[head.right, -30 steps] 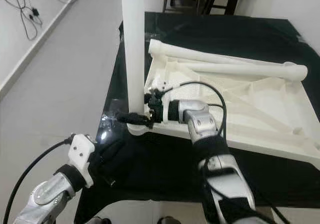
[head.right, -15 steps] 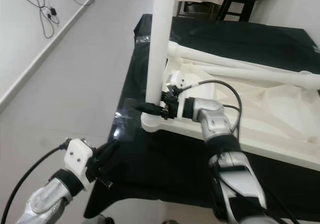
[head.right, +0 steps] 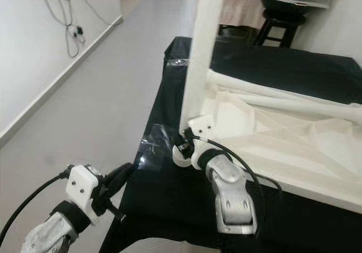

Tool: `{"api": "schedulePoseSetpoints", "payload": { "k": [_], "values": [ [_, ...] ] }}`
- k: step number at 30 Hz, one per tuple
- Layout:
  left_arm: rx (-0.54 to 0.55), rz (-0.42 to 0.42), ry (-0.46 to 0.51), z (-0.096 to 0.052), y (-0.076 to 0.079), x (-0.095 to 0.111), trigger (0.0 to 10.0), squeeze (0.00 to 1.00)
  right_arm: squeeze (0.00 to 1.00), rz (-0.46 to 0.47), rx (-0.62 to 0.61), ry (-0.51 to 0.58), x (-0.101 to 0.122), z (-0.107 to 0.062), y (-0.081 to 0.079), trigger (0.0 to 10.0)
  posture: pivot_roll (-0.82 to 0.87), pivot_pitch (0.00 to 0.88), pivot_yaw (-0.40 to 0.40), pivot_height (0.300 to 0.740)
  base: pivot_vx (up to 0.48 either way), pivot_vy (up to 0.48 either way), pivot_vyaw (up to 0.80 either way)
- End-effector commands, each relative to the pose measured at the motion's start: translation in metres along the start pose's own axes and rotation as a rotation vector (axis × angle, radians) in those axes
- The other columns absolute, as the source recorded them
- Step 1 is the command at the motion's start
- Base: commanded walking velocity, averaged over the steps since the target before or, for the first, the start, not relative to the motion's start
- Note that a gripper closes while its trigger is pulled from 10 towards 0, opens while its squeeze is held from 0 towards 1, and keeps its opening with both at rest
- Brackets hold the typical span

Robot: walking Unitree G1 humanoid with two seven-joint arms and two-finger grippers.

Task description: Building children table

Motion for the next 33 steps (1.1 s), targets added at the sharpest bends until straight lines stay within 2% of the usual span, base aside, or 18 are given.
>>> {"api": "schedulePoseSetpoints", "payload": {
  "k": [1,2,3,4,6,7,8,9,11,17,18,19,20,21,29,33],
  "values": [
    [0.026,-0.035,-0.019,-0.003,-0.003,-0.006,10.0,0.0,0.93,0.049,-0.018,-0.09,-0.025,0.0,0.011,10.0,0.05,0.087,-0.042,0.74,0.0,0.0,0.0],
    [0.026,-0.035,-0.019,-0.003,-0.003,-0.006,10.0,0.0,0.93,0.049,-0.018,-0.09,-0.025,0.0,0.011,10.0,0.05,0.087,-0.042,0.74,0.0,0.0,0.0],
    [0.027,-0.047,-0.026,-0.003,-0.003,-0.007,10.0,0.0,1.0,0.062,0.028,-0.046,-0.015,0.006,0.014,10.0,0.05,0.083,-0.035,0.74,0.0,0.0,0.0],
    [0.027,-0.047,-0.026,-0.003,-0.003,-0.007,10.0,0.0,1.0,0.062,0.028,-0.046,-0.015,0.006,0.014,10.0,0.05,0.083,-0.035,0.74,0.0,0.0,0.0],
    [0.007,-0.076,-0.038,-0.003,-0.001,-0.009,10.0,0.0,1.0,0.046,0.113,0.072,0.011,0.015,0.016,10.0,0.05,0.077,-0.028,0.74,0.0,0.0,0.0],
    [0.007,-0.076,-0.038,-0.003,-0.001,-0.009,10.0,0.0,1.0,0.046,0.113,0.072,0.011,0.015,0.016,10.0,0.05,0.077,-0.028,0.74,0.0,0.0,0.0],
    [-0.012,-0.089,-0.044,-0.002,0.002,-0.01,10.0,0.0,0.0,0.021,0.217,0.143,0.026,0.021,0.015,10.0,0.05,0.073,-0.03,0.74,0.0,0.0,0.0],
    [-0.012,-0.089,-0.044,-0.002,0.002,-0.01,10.0,0.0,0.0,0.021,0.217,0.143,0.026,0.021,0.015,10.0,0.05,0.073,-0.03,0.74,0.0,0.0,0.0],
    [-0.03,-0.08,-0.049,0.0,0.004,-0.011,10.0,0.0,0.0,0.032,0.392,0.165,0.033,0.021,0.008,10.0,0.06,0.069,-0.036,0.74,0.0,0.0,0.0],
    [-0.038,-0.074,-0.048,0.002,0.008,-0.012,10.0,0.0,0.0,0.042,0.502,0.154,0.034,0.027,0.011,10.0,0.07,0.063,-0.046,0.74,0.0,0.0,0.0],
    [-0.044,-0.073,-0.044,0.004,0.009,-0.014,10.0,0.0,0.0,0.071,0.55,0.148,0.036,0.032,0.014,9.1,0.08,0.06,-0.055,0.74,0.0,0.0,0.0],
    [-0.044,-0.073,-0.044,0.004,0.009,-0.014,10.0,0.0,0.0,0.071,0.55,0.148,0.036,0.032,0.014,9.1,0.08,0.06,-0.055,0.74,0.0,0.0,0.0],
    [-0.052,-0.072,-0.041,0.005,0.011,-0.015,10.0,0.0,0.0,0.102,0.583,0.145,0.038,0.035,0.018,0.5,0.09,0.059,-0.062,0.74,0.0,0.0,0.0],
    [-0.056,-0.074,-0.039,0.007,0.012,-0.016,10.0,0.0,0.0,0.121,0.618,0.145,0.041,0.038,0.02,0.0,0.09,0.056,-0.065,0.74,0.0,0.0,0.0],
    [-0.055,-0.085,-0.031,0.008,0.011,-0.018,10.0,0.0,0.0,0.129,0.627,0.152,0.046,0.04,0.029,0.0,0.09,0.05,-0.068,0.74,0.0,0.0,0.0],
    [-0.053,-0.09,-0.028,0.007,0.012,-0.018,10.0,0.0,0.0,0.076,0.62,0.136,0.035,0.034,0.034,0.0,0.09,0.054,-0.069,0.74,0.0,0.0,0.0]
  ]
}}
Point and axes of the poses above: a point about 5 cm out from each wrist's last joint towards the gripper, its own z axis pointing out of the wrist towards the gripper, its own x axis along the axis of the wrist's last joint, y = z × x, the point moved 3 cm from there along z, pointing out of the wrist towards the gripper, and after that the axes turned 2 degrees about -z, right-handed, at the moved point
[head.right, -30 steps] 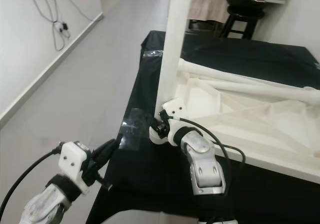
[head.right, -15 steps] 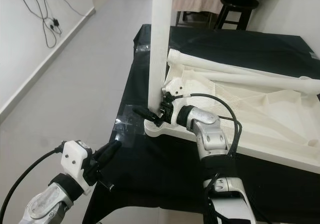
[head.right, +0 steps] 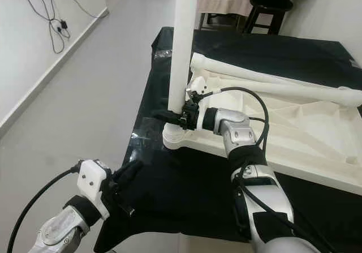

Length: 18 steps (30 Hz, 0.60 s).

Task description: Building children table

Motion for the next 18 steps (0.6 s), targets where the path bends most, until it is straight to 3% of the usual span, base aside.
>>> {"api": "schedulePoseSetpoints", "payload": {
  "k": [1,3,4,5,6,7,9,10,11,12,13,18],
  "values": [
    [0.002,-0.012,-0.009,-0.001,0.001,-0.004,10.0,0.0,0.0,0.005,-0.015,-0.026,-0.008,-0.009,0.003,0.0,0.09,0.054,-0.069,0.74,0.0,0.0,0.0],
    [-0.001,-0.022,-0.008,-0.003,0.001,-0.005,10.0,0.0,0.0,-0.033,-0.18,-0.135,-0.029,-0.022,0.012,0.0,0.08,0.06,-0.068,0.74,0.0,0.0,0.0],
    [-0.001,-0.022,-0.008,-0.003,0.001,-0.005,10.0,0.0,0.0,-0.033,-0.18,-0.135,-0.029,-0.022,0.012,0.0,0.08,0.06,-0.068,0.74,0.0,0.0,0.0],
    [-0.002,-0.023,-0.009,-0.006,0.0,-0.005,10.0,0.0,0.0,-0.004,-0.581,-0.172,-0.048,-0.029,0.023,0.0,0.06,0.069,-0.066,0.74,0.0,0.0,0.0],
    [-0.002,-0.02,-0.01,-0.007,-0.001,-0.005,10.0,0.0,0.0,0.039,-0.847,-0.185,-0.057,-0.039,0.027,0.0,0.06,0.072,-0.063,0.74,0.0,0.0,0.0],
    [-0.001,-0.019,-0.01,-0.009,-0.002,-0.005,10.0,0.0,0.0,0.098,-0.937,-0.196,-0.07,-0.039,0.003,0.0,0.05,0.083,-0.052,0.74,0.0,0.0,0.0],
    [-0.002,-0.016,-0.012,-0.011,-0.003,-0.004,10.0,0.0,0.0,0.161,-0.807,-0.133,-0.074,-0.017,-0.054,0.0,0.05,0.085,-0.049,0.74,0.0,0.0,0.0],
    [-0.002,-0.016,-0.012,-0.011,-0.003,-0.004,10.0,0.0,0.0,0.161,-0.807,-0.133,-0.074,-0.017,-0.054,0.0,0.05,0.085,-0.049,0.74,0.0,0.0,0.0],
    [-0.002,-0.016,-0.012,-0.011,-0.003,-0.004,10.0,0.0,0.0,0.172,-0.754,-0.106,-0.071,-0.011,-0.067,0.0,0.05,0.085,-0.049,0.74,0.0,0.0,0.0],
    [-0.002,-0.016,-0.012,-0.011,-0.003,-0.004,10.0,0.0,0.0,0.172,-0.754,-0.106,-0.071,-0.011,-0.067,0.0,0.05,0.085,-0.049,0.74,0.0,0.0,0.0],
    [-0.001,-0.012,-0.015,-0.011,-0.004,-0.006,10.0,0.0,0.0,0.073,-0.7,-0.135,-0.068,-0.003,-0.063,0.0,0.03,0.069,-0.031,0.74,0.0,0.0,0.0],
    [-0.012,-0.013,-0.023,-0.011,-0.002,-0.008,10.0,0.0,0.0,0.036,-0.632,-0.185,-0.073,0.004,-0.058,0.0,0.06,0.067,-0.041,0.74,0.0,0.0,0.0]
  ]
}}
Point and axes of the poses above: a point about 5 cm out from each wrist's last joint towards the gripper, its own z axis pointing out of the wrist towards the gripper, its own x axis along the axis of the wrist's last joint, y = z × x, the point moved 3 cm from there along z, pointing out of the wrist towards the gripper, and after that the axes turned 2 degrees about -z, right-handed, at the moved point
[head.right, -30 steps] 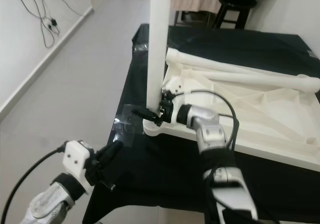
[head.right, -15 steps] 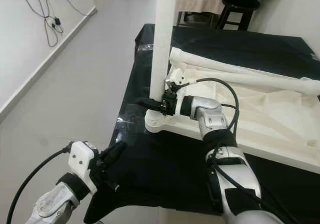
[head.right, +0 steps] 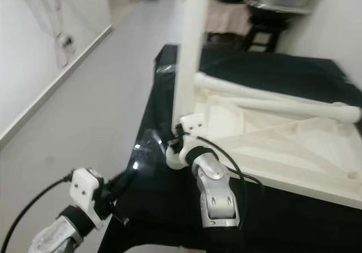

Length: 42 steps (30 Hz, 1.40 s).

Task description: Building children table

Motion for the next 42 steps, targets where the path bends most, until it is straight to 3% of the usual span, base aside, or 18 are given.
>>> {"api": "schedulePoseSetpoints", "payload": {
  "k": [1,3,4,6,7,8,12,13,14,17,22,23,25,26,32,36,41,42],
  "values": [
    [0.001,0.001,-0.012,-0.002,0.001,-0.004,10.0,0.0,0.0,0.01,0.024,-0.17,-0.04,-0.004,-0.003,0.0,0.06,0.068,-0.04,0.74,0.0,0.0,0.0],
    [0.007,0.004,-0.009,-0.002,0.0,-0.004,10.0,0.0,0.0,0.002,0.037,-0.172,-0.039,-0.003,-0.005,0.0,0.06,0.067,-0.041,0.74,0.0,0.0,0.0],
    [0.014,0.006,-0.005,-0.002,0.0,-0.004,10.0,0.0,0.0,-0.004,0.047,-0.172,-0.036,-0.003,-0.008,10.0,0.06,0.067,-0.041,0.74,0.0,0.0,0.0],
    [0.016,0.006,-0.004,-0.002,0.001,-0.005,10.0,0.0,0.0,0.003,0.115,-0.13,-0.027,-0.001,-0.014,10.0,0.06,0.064,-0.045,0.74,0.0,0.0,0.0],
    [0.012,0.003,-0.005,-0.002,0.001,-0.007,10.0,0.0,1.0,0.022,0.235,-0.062,-0.014,0.001,-0.021,10.0,0.06,0.06,-0.048,0.74,0.0,0.0,0.0],
    [0.012,0.003,-0.005,-0.002,0.001,-0.007,10.0,0.0,1.0,0.022,0.235,-0.062,-0.014,0.001,-0.021,10.0,0.06,0.06,-0.048,0.74,0.0,0.0,0.0],
    [0.002,-0.006,-0.007,0.0,0.003,-0.009,10.0,0.0,1.0,0.037,0.471,0.06,0.014,-0.004,-0.027,10.0,0.07,0.047,-0.047,0.74,0.0,0.0,0.0],
    [0.0,-0.008,-0.006,0.001,0.003,-0.01,10.0,0.0,0.44,0.016,0.546,0.057,0.015,-0.006,-0.024,10.0,0.07,0.042,-0.05,0.74,0.0,0.0,0.0],
    [-0.002,-0.009,-0.006,0.002,0.003,-0.01,10.0,0.0,0.0,-0.004,0.635,0.053,0.015,-0.006,-0.021,10.0,0.07,0.038,-0.051,0.74,0.0,0.0,0.0],
    [-0.004,-0.011,-0.002,0.004,0.003,-0.01,10.0,0.0,0.0,-0.004,0.778,0.032,0.015,0.0,-0.012,10.0,0.06,0.026,-0.054,0.74,0.0,0.0,0.0],
    [-0.002,-0.011,-0.001,0.006,0.003,-0.011,10.0,0.0,0.0,0.003,0.85,0.021,0.025,0.015,-0.008,10.0,0.07,0.009,-0.052,0.74,0.0,0.0,0.0],
    [-0.001,-0.011,-0.002,0.006,0.002,-0.012,10.0,0.0,0.0,0.021,0.867,0.023,0.029,0.019,-0.006,1.6,0.07,0.004,-0.052,0.74,0.0,0.0,0.0],
    [-0.001,-0.011,-0.002,0.006,0.002,-0.012,10.0,0.0,0.0,0.033,0.879,0.025,0.031,0.021,-0.005,1.6,0.07,0.004,-0.052,0.74,0.0,0.0,0.0],
    [-0.001,-0.011,-0.003,0.006,0.002,-0.012,10.0,0.0,0.0,0.055,0.891,0.026,0.034,0.022,-0.003,0.0,0.07,0.0,-0.051,0.74,0.0,0.0,0.0],
    [-0.001,-0.01,-0.001,0.008,0.003,-0.012,10.0,0.0,0.0,0.074,0.902,0.029,0.036,0.023,0.008,0.0,0.07,0.004,-0.046,0.74,0.0,0.0,0.0],
    [0.0,-0.011,0.003,0.008,0.004,-0.011,10.0,0.0,0.0,0.019,0.854,0.015,0.026,0.018,0.019,0.0,0.07,0.011,-0.052,0.74,0.0,0.0,0.0],
    [0.004,-0.009,0.01,0.007,0.006,-0.009,10.0,0.0,0.0,-0.044,0.658,0.02,0.02,0.014,0.042,0.0,0.06,0.03,-0.061,0.74,0.0,0.0,0.0],
    [0.007,-0.008,0.013,0.006,0.006,-0.008,10.0,0.0,0.0,-0.043,0.53,0.004,0.013,0.012,0.047,0.0,0.05,0.038,-0.066,0.74,0.0,0.0,0.0]
  ]
}}
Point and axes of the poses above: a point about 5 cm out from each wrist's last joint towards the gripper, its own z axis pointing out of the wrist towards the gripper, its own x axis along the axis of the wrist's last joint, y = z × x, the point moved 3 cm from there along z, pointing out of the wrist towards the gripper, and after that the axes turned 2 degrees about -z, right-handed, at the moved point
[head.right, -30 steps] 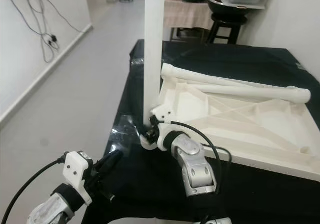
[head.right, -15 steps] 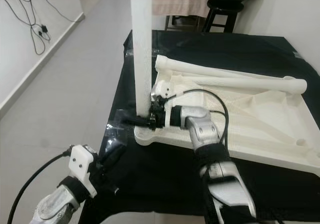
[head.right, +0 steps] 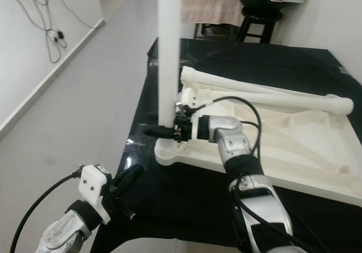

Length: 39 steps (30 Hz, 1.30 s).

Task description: Building children table

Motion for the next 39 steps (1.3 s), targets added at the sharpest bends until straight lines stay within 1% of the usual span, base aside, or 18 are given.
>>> {"api": "schedulePoseSetpoints", "payload": {
  "k": [1,2,3,4,7,9,16,18,19,20,21,22,25,29,30,31,32,39],
  "values": [
    [0.002,0.005,0.01,-0.003,0.002,0.002,10.0,0.0,0.0,0.016,-0.244,-0.073,-0.018,-0.014,0.008,0.0,0.05,0.05,-0.067,0.74,0.0,0.0,0.0],
    [0.003,0.005,0.011,-0.004,0.002,0.003,10.0,0.0,0.0,0.003,-0.386,-0.105,-0.026,-0.015,0.005,0.0,0.05,0.054,-0.066,0.74,0.0,0.0,0.0],
    [0.003,0.005,0.011,-0.004,0.002,0.003,10.0,0.0,0.0,0.003,-0.386,-0.105,-0.026,-0.015,0.005,0.0,0.05,0.054,-0.066,0.74,0.0,0.0,0.0],
    [0.005,0.006,0.013,-0.007,0.0,0.005,10.0,0.0,0.0,0.096,-0.864,-0.094,-0.041,-0.03,-0.016,0.0,0.02,0.069,-0.058,0.74,0.0,0.0,0.0],
    [0.005,0.006,0.013,-0.007,-0.001,0.005,10.0,0.0,0.0,0.117,-0.897,-0.094,-0.045,-0.027,-0.037,0.0,0.03,0.072,-0.048,0.74,0.0,0.0,0.0],
    [0.005,0.008,0.012,-0.007,-0.002,0.005,10.0,0.0,0.0,0.068,-0.747,-0.095,-0.045,-0.01,-0.058,0.0,0.02,0.065,-0.046,0.74,0.0,0.0,0.0],
    [0.028,0.028,0.019,-0.005,-0.003,0.008,10.0,0.0,0.0,0.086,-0.687,-0.121,-0.051,-0.001,-0.046,0.0,0.06,0.079,-0.064,0.74,0.0,0.0,0.0],
    [0.054,0.045,0.026,-0.006,-0.005,0.01,10.0,0.0,0.0,0.089,-0.669,-0.123,-0.046,0.001,-0.052,10.0,0.06,0.081,-0.061,0.74,0.0,0.0,0.0],
    [0.054,0.045,0.026,-0.006,-0.005,0.01,10.0,0.0,0.0,0.089,-0.669,-0.123,-0.046,0.001,-0.052,10.0,0.06,0.081,-0.061,0.74,0.0,0.0,0.0],
    [0.057,0.047,0.028,-0.006,-0.006,0.01,10.0,0.0,0.29,0.087,-0.614,-0.103,-0.041,0.004,-0.055,10.0,0.06,0.086,-0.061,0.74,0.0,0.0,0.0],
    [0.057,0.047,0.028,-0.006,-0.006,0.01,10.0,0.0,0.29,0.087,-0.614,-0.103,-0.041,0.004,-0.055,10.0,0.06,0.086,-0.061,0.74,0.0,0.0,0.0],
    [0.051,0.045,0.027,-0.005,-0.006,0.011,10.0,0.0,1.0,0.098,-0.55,-0.081,-0.033,0.008,-0.059,10.0,0.06,0.087,-0.058,0.74,0.0,0.0,0.0],
    [0.039,0.036,0.025,-0.003,-0.006,0.011,10.0,0.0,1.0,0.077,-0.356,-0.014,-0.016,0.016,-0.058,10.0,0.06,0.088,-0.05,0.74,0.0,0.0,0.0],
    [0.034,0.033,0.025,-0.002,-0.007,0.012,10.0,0.0,1.0,0.05,-0.224,0.014,-0.009,0.018,-0.051,10.0,0.06,0.087,-0.045,0.74,0.0,0.0,0.0],
    [0.033,0.033,0.025,-0.001,-0.007,0.012,10.0,0.0,0.91,0.03,-0.143,0.011,-0.009,0.017,-0.048,10.0,0.06,0.085,-0.045,0.74,0.0,0.0,0.0],
    [0.032,0.033,0.025,0.0,-0.007,0.012,10.0,0.0,0.91,0.015,-0.092,0.007,-0.009,0.016,-0.046,10.0,0.06,0.085,-0.045,0.74,0.0,0.0,0.0],
    [0.034,0.034,0.026,0.001,-0.007,0.012,10.0,0.0,0.0,0.019,-0.014,-0.002,-0.008,0.016,-0.041,10.0,0.07,0.081,-0.049,0.74,0.0,0.0,0.0],
    [0.041,0.039,0.026,0.004,-0.006,0.012,10.0,0.0,0.0,0.065,0.097,-0.006,0.006,0.024,-0.015,10.0,0.09,0.073,-0.06,0.74,0.0,0.0,0.0]
  ]
}}
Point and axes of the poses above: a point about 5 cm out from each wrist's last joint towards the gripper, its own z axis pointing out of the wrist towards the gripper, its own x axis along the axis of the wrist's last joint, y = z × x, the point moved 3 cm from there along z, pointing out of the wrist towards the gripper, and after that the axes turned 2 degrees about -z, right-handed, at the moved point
